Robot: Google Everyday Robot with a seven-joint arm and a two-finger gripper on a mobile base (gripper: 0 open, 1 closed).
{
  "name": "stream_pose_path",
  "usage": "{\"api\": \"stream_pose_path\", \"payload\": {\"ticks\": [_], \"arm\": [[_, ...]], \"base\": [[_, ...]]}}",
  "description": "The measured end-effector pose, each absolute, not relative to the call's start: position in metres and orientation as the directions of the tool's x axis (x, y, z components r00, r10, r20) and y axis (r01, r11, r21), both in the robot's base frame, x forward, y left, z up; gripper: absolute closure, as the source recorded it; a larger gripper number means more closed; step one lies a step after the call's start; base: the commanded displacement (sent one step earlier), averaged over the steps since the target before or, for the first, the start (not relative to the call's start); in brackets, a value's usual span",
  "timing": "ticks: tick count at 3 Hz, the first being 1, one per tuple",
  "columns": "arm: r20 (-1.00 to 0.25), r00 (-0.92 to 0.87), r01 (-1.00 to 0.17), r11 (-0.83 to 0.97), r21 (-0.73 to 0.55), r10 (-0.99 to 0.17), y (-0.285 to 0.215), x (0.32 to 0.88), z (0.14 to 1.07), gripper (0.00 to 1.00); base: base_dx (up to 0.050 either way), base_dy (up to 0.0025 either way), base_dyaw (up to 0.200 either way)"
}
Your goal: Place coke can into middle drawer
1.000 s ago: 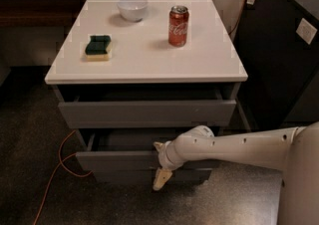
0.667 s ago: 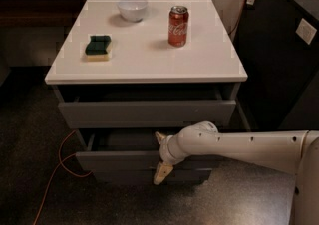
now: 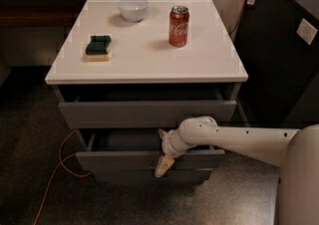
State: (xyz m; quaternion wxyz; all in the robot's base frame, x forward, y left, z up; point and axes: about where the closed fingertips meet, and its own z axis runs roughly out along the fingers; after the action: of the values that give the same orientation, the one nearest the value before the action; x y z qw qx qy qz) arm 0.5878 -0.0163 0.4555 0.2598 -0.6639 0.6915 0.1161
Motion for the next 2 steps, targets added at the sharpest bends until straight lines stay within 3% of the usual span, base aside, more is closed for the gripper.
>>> {"api": "stream_pose_path", "payload": {"ticks": [2], "arm": [[-0.500,-0.040,-0.982,0.126,-0.139,-0.865,-0.024,0.605,0.430,0.48]], "base": [[0.000,0.00000,0.000]]}}
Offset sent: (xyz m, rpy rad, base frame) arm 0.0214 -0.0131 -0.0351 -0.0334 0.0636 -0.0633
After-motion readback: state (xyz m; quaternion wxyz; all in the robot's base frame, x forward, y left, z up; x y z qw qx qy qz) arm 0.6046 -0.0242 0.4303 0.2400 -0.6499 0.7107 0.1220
